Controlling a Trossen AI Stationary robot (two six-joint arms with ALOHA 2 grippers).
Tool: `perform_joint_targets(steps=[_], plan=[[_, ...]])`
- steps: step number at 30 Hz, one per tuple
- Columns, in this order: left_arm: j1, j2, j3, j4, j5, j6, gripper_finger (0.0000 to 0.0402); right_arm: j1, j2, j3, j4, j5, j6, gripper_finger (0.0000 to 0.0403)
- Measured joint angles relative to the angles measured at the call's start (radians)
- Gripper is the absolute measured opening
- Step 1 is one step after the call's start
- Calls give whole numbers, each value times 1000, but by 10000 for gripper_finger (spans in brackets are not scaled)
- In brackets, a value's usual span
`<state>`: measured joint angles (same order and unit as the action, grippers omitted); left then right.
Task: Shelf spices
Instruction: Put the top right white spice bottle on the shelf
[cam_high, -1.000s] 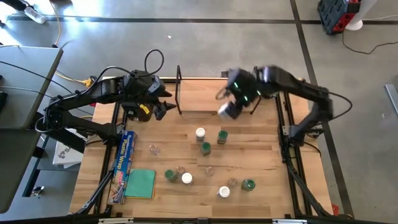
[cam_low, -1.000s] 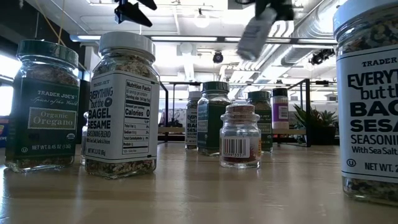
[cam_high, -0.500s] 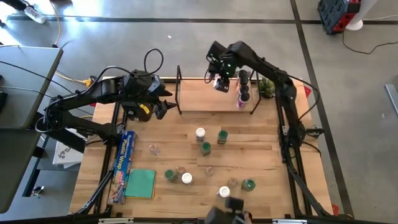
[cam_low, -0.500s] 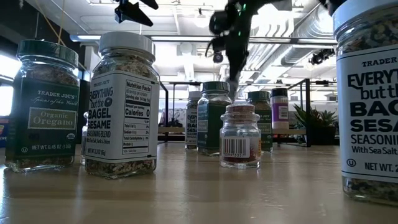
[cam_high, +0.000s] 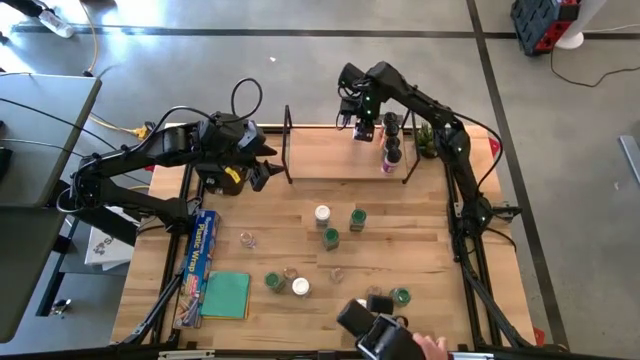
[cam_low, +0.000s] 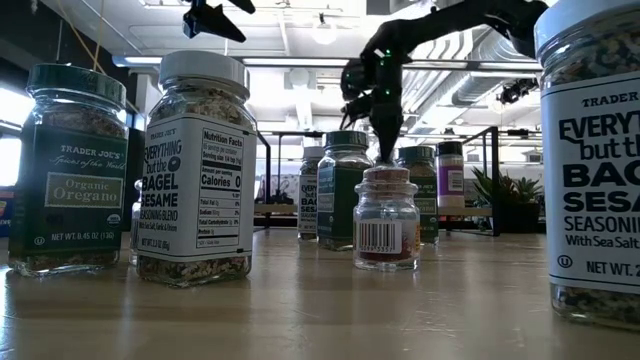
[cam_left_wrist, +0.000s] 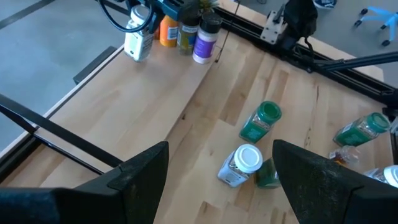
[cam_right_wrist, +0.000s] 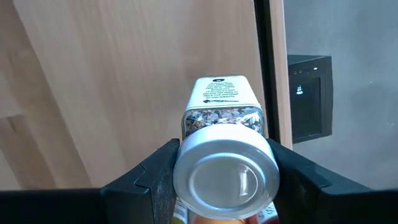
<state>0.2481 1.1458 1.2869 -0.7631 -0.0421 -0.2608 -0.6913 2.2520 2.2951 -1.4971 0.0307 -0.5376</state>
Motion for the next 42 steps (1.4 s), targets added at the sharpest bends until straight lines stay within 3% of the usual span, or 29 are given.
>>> perform_joint_targets(steps=[10, 24, 42], plan=[[0, 0, 0, 1, 3, -18, 282, -16, 0, 0, -24, 51, -162, 205], [0, 0, 0, 2, 4, -18, 282, -28, 0, -45, -46, 19, -186, 204], [0, 0, 0, 2, 6, -18, 282, -28, 0, -72, -20, 74, -174, 216]])
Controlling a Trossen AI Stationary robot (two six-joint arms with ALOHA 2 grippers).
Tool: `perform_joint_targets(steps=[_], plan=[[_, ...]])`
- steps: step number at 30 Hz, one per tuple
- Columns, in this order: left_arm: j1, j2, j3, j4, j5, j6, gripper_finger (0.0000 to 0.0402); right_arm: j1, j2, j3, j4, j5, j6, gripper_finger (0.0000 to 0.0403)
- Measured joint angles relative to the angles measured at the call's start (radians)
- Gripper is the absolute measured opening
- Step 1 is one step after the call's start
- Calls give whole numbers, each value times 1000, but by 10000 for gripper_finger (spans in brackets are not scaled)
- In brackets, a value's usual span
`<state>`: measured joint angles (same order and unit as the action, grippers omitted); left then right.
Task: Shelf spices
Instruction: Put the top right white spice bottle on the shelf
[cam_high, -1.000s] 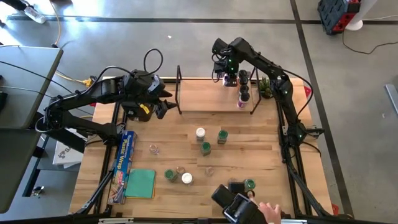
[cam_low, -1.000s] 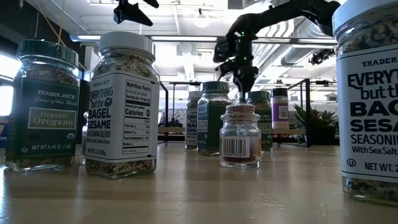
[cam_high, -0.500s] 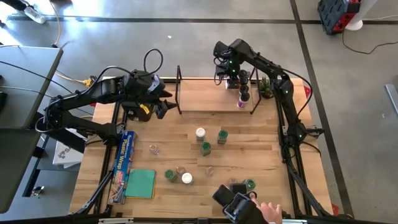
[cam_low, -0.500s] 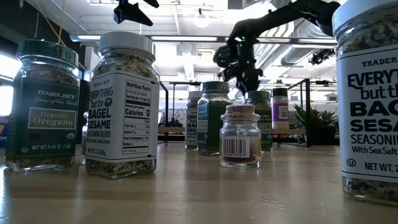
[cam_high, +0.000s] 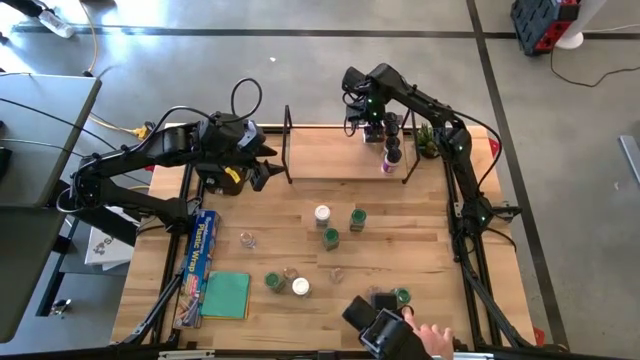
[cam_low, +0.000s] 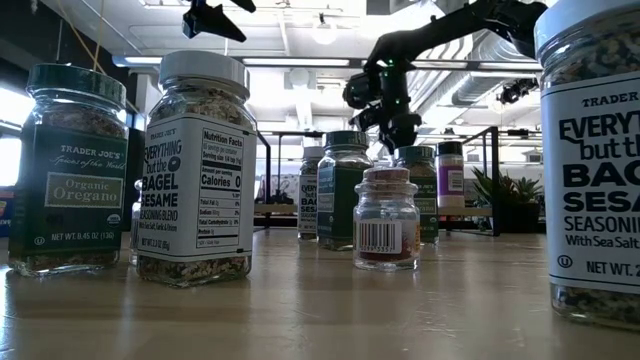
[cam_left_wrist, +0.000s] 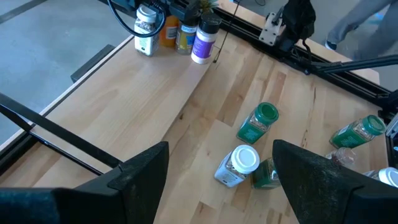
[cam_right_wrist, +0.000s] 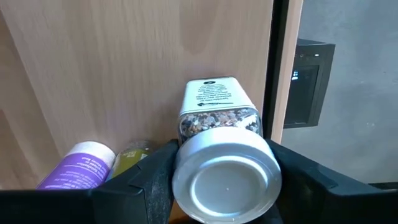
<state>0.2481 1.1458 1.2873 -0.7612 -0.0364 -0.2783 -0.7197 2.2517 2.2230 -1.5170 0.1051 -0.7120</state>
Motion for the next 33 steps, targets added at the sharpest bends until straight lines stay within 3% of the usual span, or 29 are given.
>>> perform_joint_targets(steps=[26, 33], plan=[[0, 0, 0, -1, 0, -8, 282, -2, 1, 0, 29, -2, 59, 241], [0, 0, 0, -1, 0, -8, 282, -2, 1, 0, 27, 45, 60, 241]])
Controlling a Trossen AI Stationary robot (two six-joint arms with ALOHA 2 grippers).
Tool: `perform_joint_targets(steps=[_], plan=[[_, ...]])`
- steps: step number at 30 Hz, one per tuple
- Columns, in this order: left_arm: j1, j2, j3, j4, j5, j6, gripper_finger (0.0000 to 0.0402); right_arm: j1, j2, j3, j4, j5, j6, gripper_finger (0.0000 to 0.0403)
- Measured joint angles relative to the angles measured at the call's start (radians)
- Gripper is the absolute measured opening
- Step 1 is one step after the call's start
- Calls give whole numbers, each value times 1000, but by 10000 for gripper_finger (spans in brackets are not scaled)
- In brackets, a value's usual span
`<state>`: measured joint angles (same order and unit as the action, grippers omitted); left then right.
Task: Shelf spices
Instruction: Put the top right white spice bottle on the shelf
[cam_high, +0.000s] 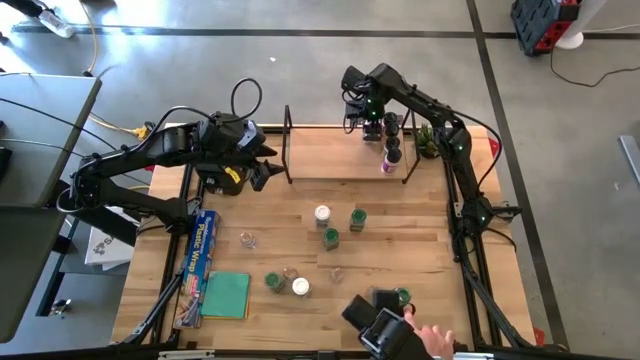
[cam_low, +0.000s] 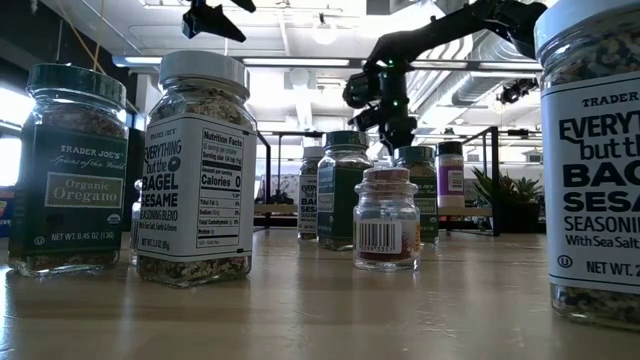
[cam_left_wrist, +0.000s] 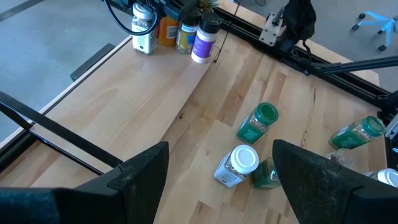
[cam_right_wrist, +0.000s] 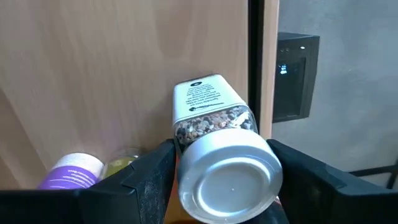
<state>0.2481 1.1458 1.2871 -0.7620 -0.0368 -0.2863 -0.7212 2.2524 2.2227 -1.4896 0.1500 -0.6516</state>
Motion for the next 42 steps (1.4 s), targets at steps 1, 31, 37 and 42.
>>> perform_joint_targets(steps=[1, 31, 37, 42], plan=[[0, 0, 0, 0, 0, 0, 282, 0, 0, 1, -2, 2, 0, 241], [0, 0, 0, 4, 6, -1, 282, -5, -1, 73, -61, -30, 183, 241], [0, 0, 0, 4, 7, 0, 282, -12, -2, 129, -58, -21, 153, 241], [0, 0, 0, 4, 7, 0, 282, -13, -3, 134, -62, -13, 132, 241]])
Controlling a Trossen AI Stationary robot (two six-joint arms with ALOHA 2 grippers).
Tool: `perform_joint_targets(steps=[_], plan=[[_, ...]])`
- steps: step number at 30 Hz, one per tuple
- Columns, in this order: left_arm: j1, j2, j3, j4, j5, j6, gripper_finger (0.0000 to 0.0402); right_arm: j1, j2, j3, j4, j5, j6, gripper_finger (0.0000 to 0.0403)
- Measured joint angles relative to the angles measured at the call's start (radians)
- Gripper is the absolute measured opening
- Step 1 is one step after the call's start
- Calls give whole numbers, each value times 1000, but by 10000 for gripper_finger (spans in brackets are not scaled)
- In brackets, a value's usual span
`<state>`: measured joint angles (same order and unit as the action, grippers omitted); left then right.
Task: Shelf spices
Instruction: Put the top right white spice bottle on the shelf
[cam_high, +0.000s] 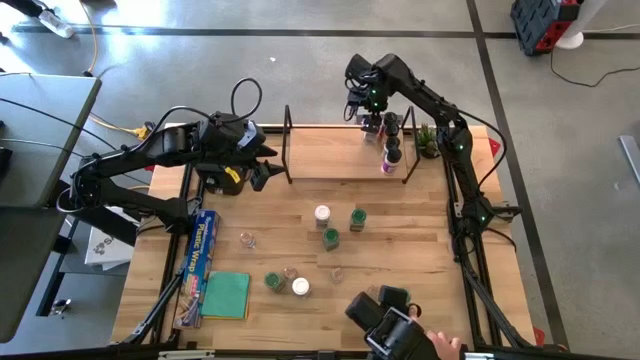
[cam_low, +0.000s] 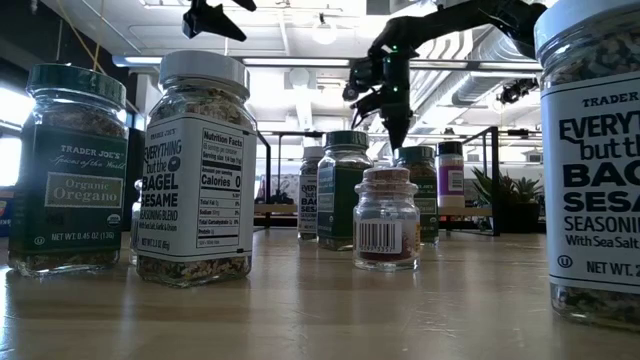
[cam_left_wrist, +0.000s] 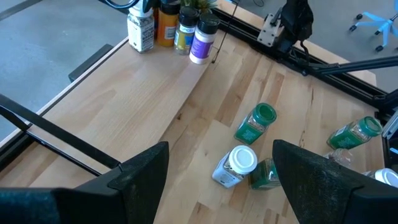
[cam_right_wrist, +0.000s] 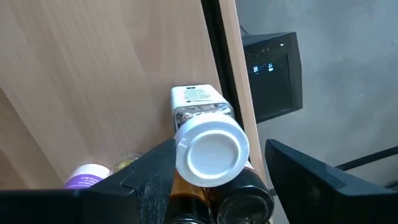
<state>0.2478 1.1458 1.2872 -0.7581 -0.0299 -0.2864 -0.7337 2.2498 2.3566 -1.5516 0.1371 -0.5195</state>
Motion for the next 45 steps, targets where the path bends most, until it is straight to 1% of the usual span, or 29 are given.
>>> perform_joint_targets(steps=[6, 11, 15, 19, 25, 29, 34, 39, 42, 45], plan=[[0, 0, 0, 0, 2, 0, 282, 8, 0, 0, -2, -3, -23, 241], [0, 0, 0, 0, 2, 0, 282, 4, 0, -1, -1, -48, 2, 241], [0, 0, 0, 0, 1, 0, 282, -14, 0, -1, 0, -112, 7, 241], [0, 0, 0, 0, 1, -1, 282, -23, 0, -2, 0, -117, 6, 241], [0, 0, 0, 0, 1, -9, 282, -26, 0, -2, -1, -188, -5, 241], [0, 0, 0, 0, 1, -11, 282, -25, 0, -2, -15, -222, -44, 241], [0, 0, 0, 0, 1, -21, 282, -25, -1, -2, -19, -223, -47, 241], [0, 0, 0, 0, 0, -27, 282, -39, -39, -2, 21, -216, 30, 232], [0, 0, 0, 1, 1, -27, 282, -71, -64, -2, 83, -232, 74, 222], [0, 0, 0, 1, 0, -27, 282, -106, -71, -2, 124, -180, 128, 200]])
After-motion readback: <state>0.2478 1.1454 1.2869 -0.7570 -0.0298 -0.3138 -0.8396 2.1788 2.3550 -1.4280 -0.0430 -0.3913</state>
